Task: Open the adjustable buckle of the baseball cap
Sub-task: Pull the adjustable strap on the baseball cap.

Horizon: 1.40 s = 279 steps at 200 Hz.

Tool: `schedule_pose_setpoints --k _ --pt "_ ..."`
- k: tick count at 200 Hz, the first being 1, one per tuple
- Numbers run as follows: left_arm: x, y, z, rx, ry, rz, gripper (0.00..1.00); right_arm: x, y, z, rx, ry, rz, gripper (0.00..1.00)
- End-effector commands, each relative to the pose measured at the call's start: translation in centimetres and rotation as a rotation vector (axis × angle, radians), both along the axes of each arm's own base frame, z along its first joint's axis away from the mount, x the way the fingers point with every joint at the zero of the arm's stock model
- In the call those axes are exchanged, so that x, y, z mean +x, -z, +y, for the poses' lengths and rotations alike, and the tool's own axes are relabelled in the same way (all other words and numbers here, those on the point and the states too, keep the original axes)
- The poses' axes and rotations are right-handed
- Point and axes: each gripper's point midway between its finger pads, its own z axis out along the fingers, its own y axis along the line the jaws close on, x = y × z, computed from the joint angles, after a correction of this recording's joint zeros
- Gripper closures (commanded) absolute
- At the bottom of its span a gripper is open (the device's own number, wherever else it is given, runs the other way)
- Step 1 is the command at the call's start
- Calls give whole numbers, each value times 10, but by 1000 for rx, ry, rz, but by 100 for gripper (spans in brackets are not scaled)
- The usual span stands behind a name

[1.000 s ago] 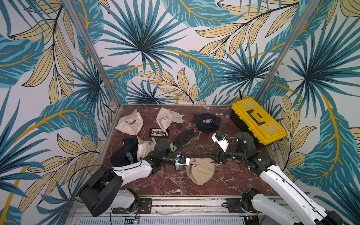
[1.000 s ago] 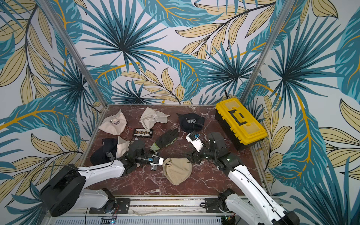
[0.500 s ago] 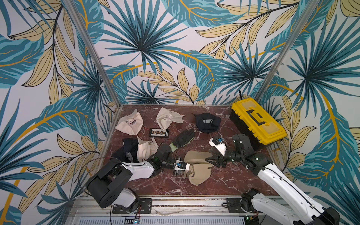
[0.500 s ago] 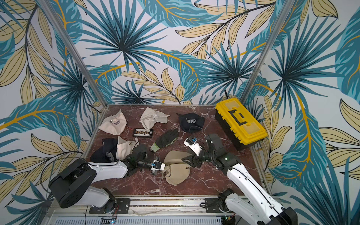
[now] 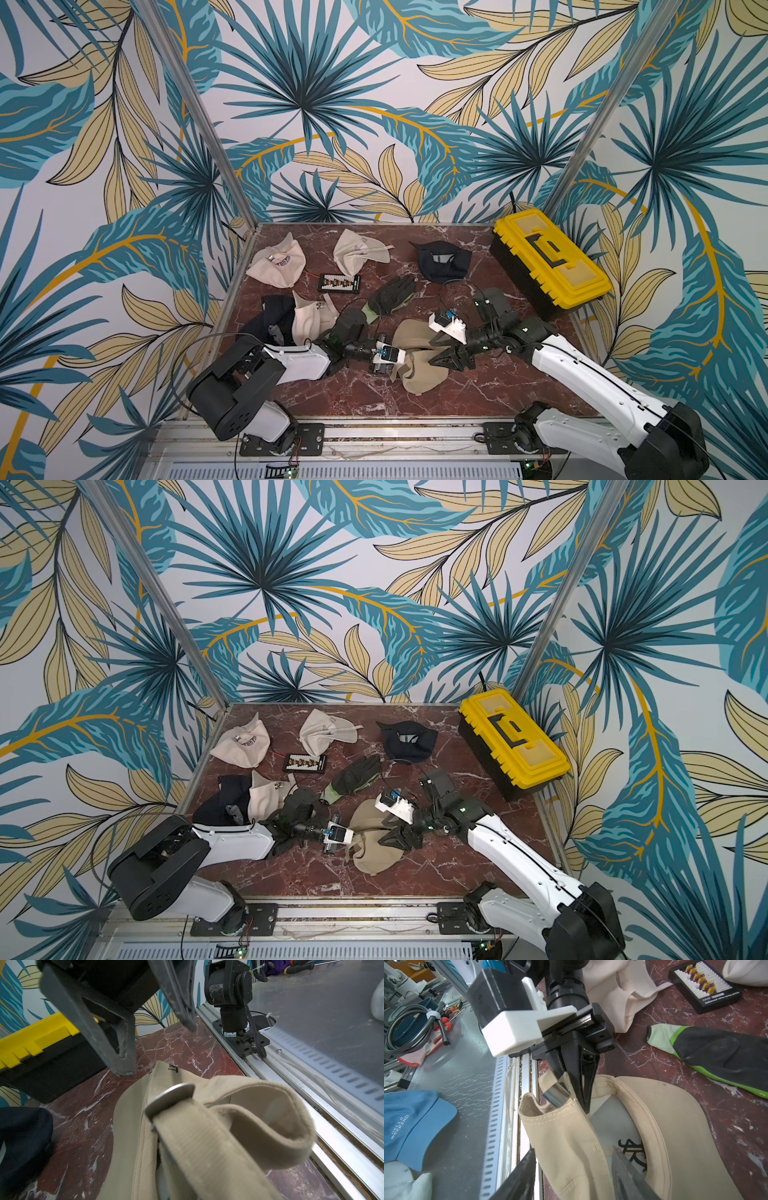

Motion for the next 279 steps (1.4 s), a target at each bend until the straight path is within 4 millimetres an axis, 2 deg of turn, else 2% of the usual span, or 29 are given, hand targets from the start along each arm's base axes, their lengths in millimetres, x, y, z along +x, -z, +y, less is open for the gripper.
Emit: schedule_pose_setpoints --k 1,23,42,62,75,87,107,124,133,154,191,219,279 --pt "-3 -4 -1 -14 17 -11 100 2 -5 11 36 -41 -25 41" --pt "-3 -5 -1 -16 16 -13 100 4 -3 17 37 -64 -37 38" --pt "-2 -9 0 -23 10 -25 100 5 6 21 35 -90 -32 36" --pt "-3 -12 0 -30 14 -28 100 9 14 27 44 -100 -22 36" --pt "-4 -13 0 -32 17 -29 100 8 15 30 57 -112 -16 39" --pt "-4 -13 0 -34 18 -30 100 7 15 32 64 -125 -7 48" --pt "-2 -15 0 -35 7 -46 100 4 18 31 50 -132 9 75" --pt "-1 -20 1 -43 -4 -64 80 5 22 27 21 -108 4 93" --pt "-1 -23 1 -49 -6 -71 74 5 23 25 8 -96 -4 100" --pt "-3 -29 1 -63 4 -70 69 11 22 20 -17 -45 -32 100" --pt "-9 -33 0 -77 34 -35 71 13 18 14 -19 -2 -81 100" --pt "-12 -36 -1 -86 57 -10 81 18 20 10 -39 35 -96 100" --pt "-20 -36 -14 -85 117 14 94 15 18 17 11 36 -92 100"
